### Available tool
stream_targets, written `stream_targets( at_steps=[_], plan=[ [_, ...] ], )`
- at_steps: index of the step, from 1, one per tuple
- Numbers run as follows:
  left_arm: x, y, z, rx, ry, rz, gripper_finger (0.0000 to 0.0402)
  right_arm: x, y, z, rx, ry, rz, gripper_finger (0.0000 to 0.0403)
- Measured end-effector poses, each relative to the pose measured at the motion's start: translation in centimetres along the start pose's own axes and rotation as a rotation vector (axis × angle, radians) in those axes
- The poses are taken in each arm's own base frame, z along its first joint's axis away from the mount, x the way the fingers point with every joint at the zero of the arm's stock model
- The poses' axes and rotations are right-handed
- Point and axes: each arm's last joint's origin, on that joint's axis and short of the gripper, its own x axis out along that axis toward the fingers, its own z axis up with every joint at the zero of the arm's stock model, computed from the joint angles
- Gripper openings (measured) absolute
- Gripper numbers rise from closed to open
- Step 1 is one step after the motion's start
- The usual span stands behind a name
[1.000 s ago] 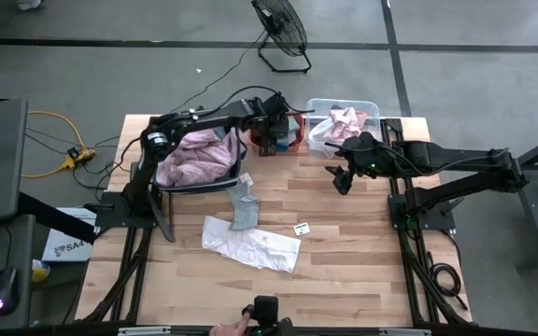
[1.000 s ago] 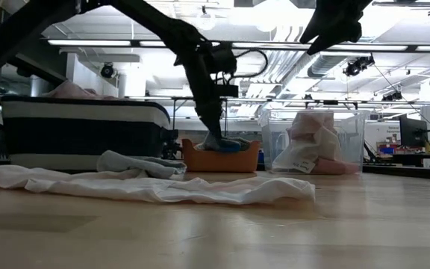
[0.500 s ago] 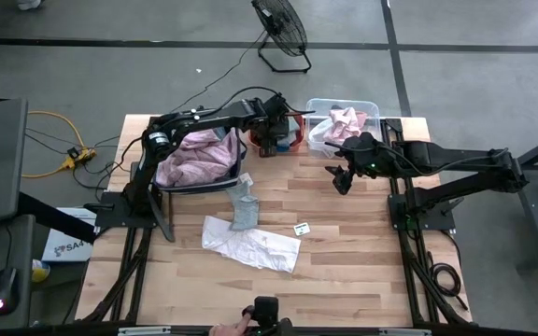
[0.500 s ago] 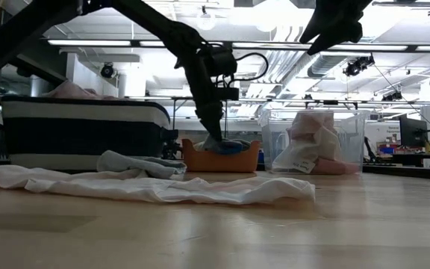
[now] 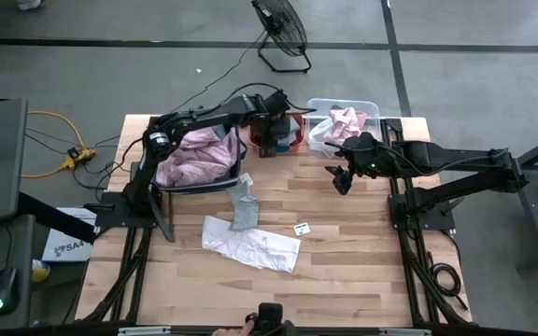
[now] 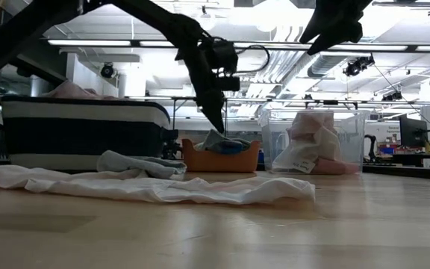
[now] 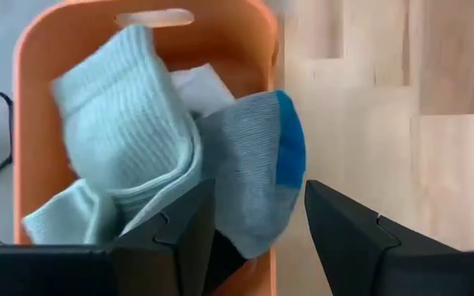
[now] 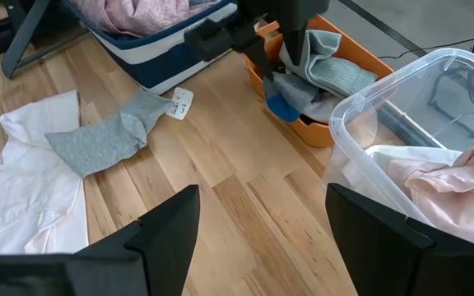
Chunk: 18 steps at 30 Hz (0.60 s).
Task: Pick & Place Cloths
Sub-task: Adjust the socks in the orange bin
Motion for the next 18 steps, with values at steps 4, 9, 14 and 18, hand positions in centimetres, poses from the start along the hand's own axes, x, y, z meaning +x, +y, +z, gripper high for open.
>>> stream_targets(
  at_steps=[4, 9, 14, 18],
  plan=[
    [1.7, -0.4, -0.3, 0.005, 0.042, -0.022, 0.0182, 0.0, 0.0, 0.0, 0.003, 0.000, 0.000, 0.0256],
    [1.5, -0.2, -0.1, 0.005, 0.020, -0.004, 0.0182, 0.0, 0.0, 0.0, 0.002, 0.001, 0.000, 0.0256],
    [1.6, 0.0, 0.0, -0.006, 0.011, 0.024, 0.0182, 0.0, 0.0, 0.0, 0.001, 0.001, 0.000, 0.0256],
    [1.8, 0.0, -0.1, -0.013, 0.029, 0.025, 0.0182, 0.0, 0.0, 0.0, 0.002, 0.001, 0.000, 0.0256]
  ],
)
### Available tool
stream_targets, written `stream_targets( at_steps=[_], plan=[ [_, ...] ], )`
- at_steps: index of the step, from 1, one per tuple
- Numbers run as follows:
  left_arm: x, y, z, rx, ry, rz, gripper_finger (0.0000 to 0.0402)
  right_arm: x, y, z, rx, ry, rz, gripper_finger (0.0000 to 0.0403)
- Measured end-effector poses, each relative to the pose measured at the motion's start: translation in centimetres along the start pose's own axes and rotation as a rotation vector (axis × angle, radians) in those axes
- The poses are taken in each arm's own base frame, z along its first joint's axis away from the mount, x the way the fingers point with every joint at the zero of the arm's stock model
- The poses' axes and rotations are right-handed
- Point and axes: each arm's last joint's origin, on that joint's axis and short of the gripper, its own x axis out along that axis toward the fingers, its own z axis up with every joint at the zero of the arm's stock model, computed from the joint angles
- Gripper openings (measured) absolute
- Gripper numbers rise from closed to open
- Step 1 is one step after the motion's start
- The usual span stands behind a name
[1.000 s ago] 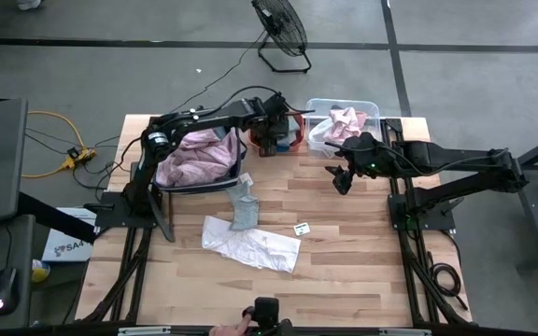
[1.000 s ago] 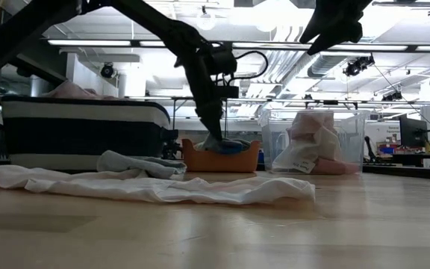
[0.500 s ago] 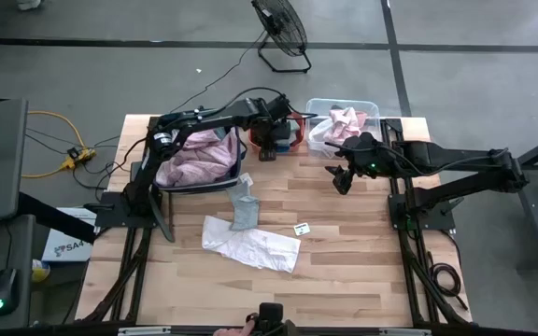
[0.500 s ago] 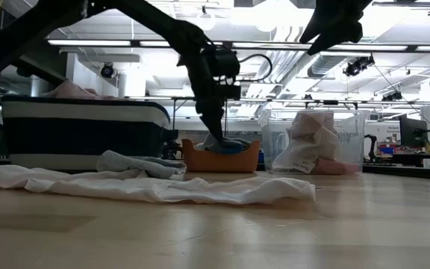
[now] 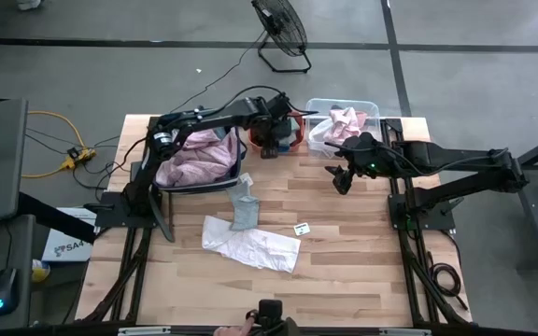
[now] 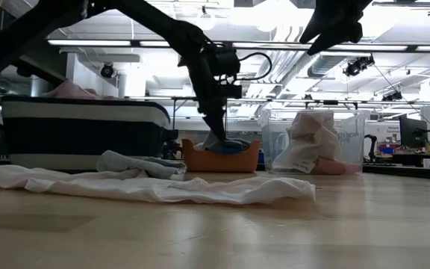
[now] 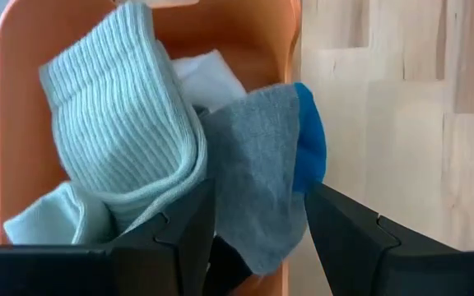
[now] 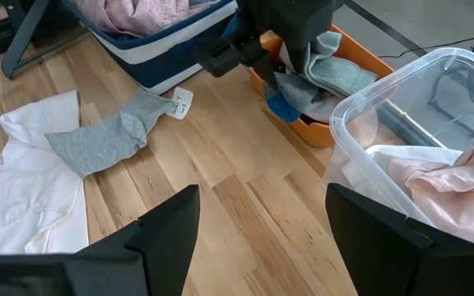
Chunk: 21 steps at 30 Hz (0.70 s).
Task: Pick & Place Cloths
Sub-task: Adjust the socks in the orange bin
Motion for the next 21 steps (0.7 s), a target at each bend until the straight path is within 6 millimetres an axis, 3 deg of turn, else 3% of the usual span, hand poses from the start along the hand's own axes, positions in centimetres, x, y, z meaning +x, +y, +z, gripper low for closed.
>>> stream_targets(
  at_steps=[10, 14, 18, 21],
  plan=[
    [1.23, -0.12, -0.22, 0.019, 0.031, 0.008, 0.0168, 0.00, -0.01, -0.02, -0.002, 0.002, -0.001, 0.0256],
    [1.22, -0.06, -0.25, 0.019, 0.042, 0.028, 0.0112, 0.00, -0.01, -0.03, -0.001, 0.003, -0.001, 0.0256],
    [1.21, 0.11, -0.34, 0.012, 0.071, 0.081, 0.0030, 0.00, -0.02, -0.04, -0.002, 0.004, -0.002, 0.0256],
    [1.20, 0.22, -0.34, 0.003, 0.083, 0.116, 0.0011, 0.00, -0.02, -0.04, -0.002, 0.004, -0.002, 0.0256]
  ],
)
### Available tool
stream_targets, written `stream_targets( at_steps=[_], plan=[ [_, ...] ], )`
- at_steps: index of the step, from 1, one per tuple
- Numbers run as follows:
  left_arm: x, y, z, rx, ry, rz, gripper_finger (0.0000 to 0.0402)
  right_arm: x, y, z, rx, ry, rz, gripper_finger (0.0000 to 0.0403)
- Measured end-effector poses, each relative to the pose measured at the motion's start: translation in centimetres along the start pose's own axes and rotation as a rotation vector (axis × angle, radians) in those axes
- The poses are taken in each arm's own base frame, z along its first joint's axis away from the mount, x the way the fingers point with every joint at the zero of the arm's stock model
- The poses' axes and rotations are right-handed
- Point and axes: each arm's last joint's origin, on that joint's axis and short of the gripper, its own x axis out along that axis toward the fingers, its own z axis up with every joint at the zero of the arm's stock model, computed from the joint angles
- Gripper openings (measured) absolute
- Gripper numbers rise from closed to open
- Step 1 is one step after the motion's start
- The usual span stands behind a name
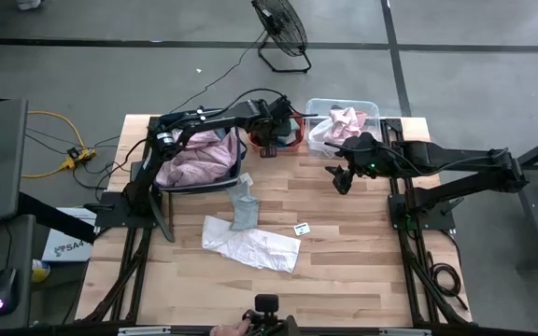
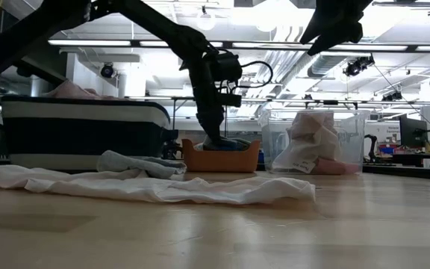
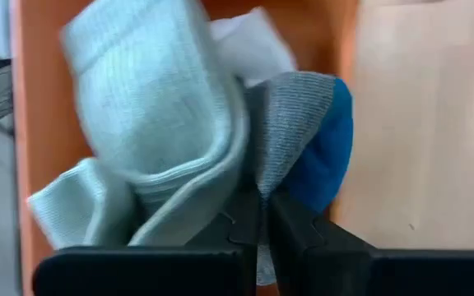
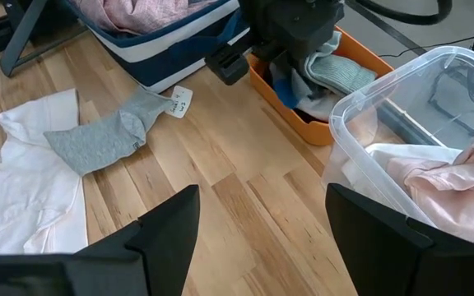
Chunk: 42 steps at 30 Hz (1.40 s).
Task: Pick & Place Cloths
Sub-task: Adjust the socks in the orange bin, then put the light gray sock into the orange bin
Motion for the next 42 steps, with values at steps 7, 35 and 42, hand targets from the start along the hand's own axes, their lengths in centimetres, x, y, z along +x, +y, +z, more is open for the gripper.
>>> stream_targets(
  at_steps=[7, 35, 42],
  plan=[
    [0.0, 0.4, -0.3, -0.013, 0.034, 0.052, 0.0005, 0.0, 0.0, 0.0, 0.000, 0.000, 0.000, 0.0256],
    [-0.5, 1.5, -2.0, -0.060, 0.131, 0.002, 0.0226, 0.0, 0.0, 0.0, -0.002, 0.002, -0.001, 0.0256],
    [-2.3, 2.1, -1.3, -0.065, 0.132, 0.004, 0.0237, 0.0, 0.0, 0.0, -0.003, 0.002, -0.001, 0.0256]
  ],
)
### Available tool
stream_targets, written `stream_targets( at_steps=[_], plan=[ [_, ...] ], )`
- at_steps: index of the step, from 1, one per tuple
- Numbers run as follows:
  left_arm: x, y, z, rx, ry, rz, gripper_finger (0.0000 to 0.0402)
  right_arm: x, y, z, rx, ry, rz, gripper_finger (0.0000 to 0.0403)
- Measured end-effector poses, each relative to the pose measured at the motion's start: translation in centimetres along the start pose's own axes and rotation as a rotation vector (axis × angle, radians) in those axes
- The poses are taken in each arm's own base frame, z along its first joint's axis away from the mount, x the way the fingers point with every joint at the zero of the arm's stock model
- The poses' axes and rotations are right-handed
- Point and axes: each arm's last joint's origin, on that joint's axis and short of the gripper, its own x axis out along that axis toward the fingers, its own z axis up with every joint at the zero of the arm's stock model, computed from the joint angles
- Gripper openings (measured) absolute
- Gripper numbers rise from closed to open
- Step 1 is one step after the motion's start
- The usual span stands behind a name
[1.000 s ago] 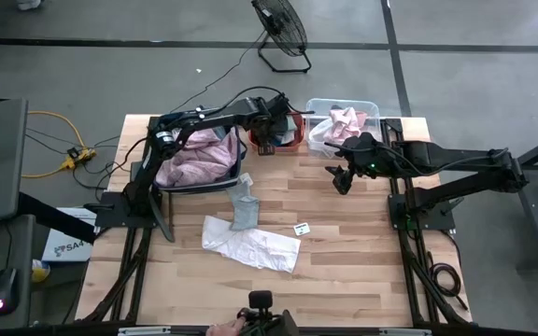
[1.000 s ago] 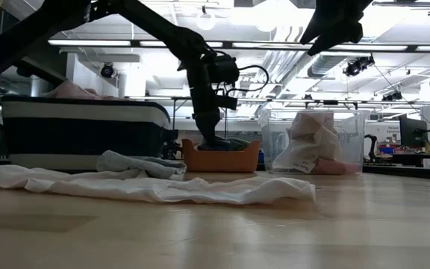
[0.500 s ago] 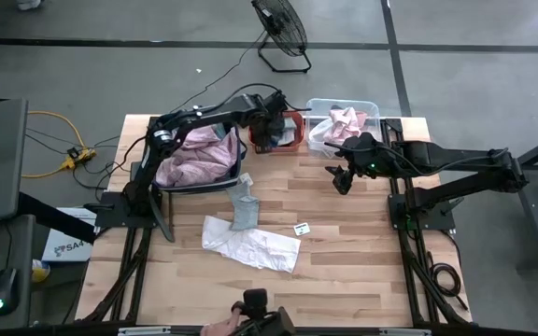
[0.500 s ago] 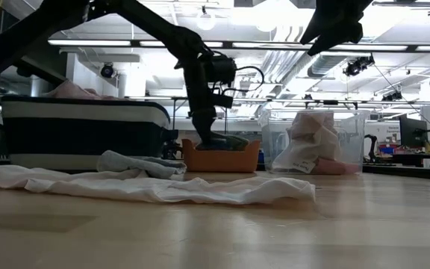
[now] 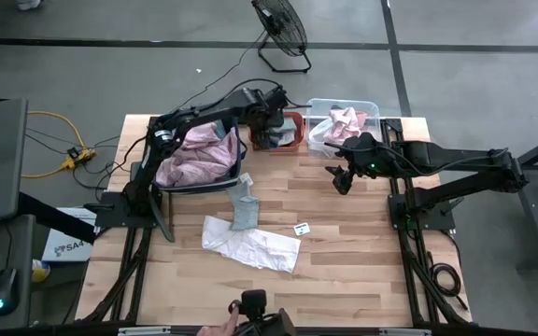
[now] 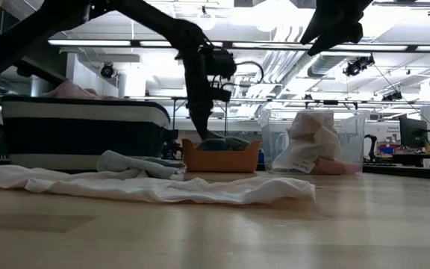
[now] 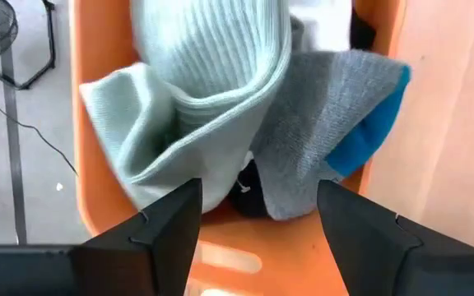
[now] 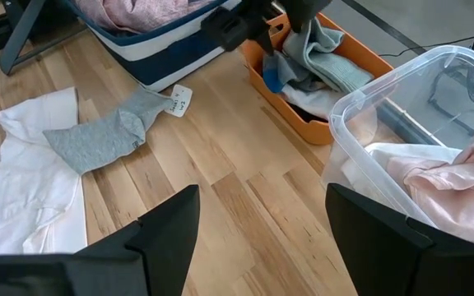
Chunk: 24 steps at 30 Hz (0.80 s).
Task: Pick & Place Cloths
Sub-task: Put the light gray sock into the orange bin
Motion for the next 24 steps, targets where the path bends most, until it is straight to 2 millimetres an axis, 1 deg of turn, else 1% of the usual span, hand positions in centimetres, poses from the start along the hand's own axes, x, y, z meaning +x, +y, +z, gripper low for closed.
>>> stream_targets(
  at_steps=[5, 11, 16, 20, 24],
  plan=[
    [-2.5, 0.6, 0.3, -0.025, -0.010, -0.013, 0.0237, 0.0, 0.0, 0.0, 0.000, 0.002, 0.004, 0.0256],
    [-5.1, 0.2, -0.4, -0.052, 0.035, -0.224, 0.0237, 0.0, 0.0, 0.0, -0.005, 0.007, 0.011, 0.0256],
    [-6.6, -1.3, -1.1, -0.046, 0.102, -0.369, 0.0237, 0.0, 0.2, -0.1, -0.027, 0.024, 0.051, 0.0256],
    [-8.5, -3.1, -0.9, -0.002, 0.084, -0.378, 0.0237, -0.1, 0.3, -0.2, -0.042, 0.031, 0.072, 0.0256],
    [-11.3, -5.0, -0.9, 0.034, 0.035, -0.372, 0.0237, -0.2, 0.7, -0.3, -0.061, 0.033, 0.086, 0.0256]
  ],
)
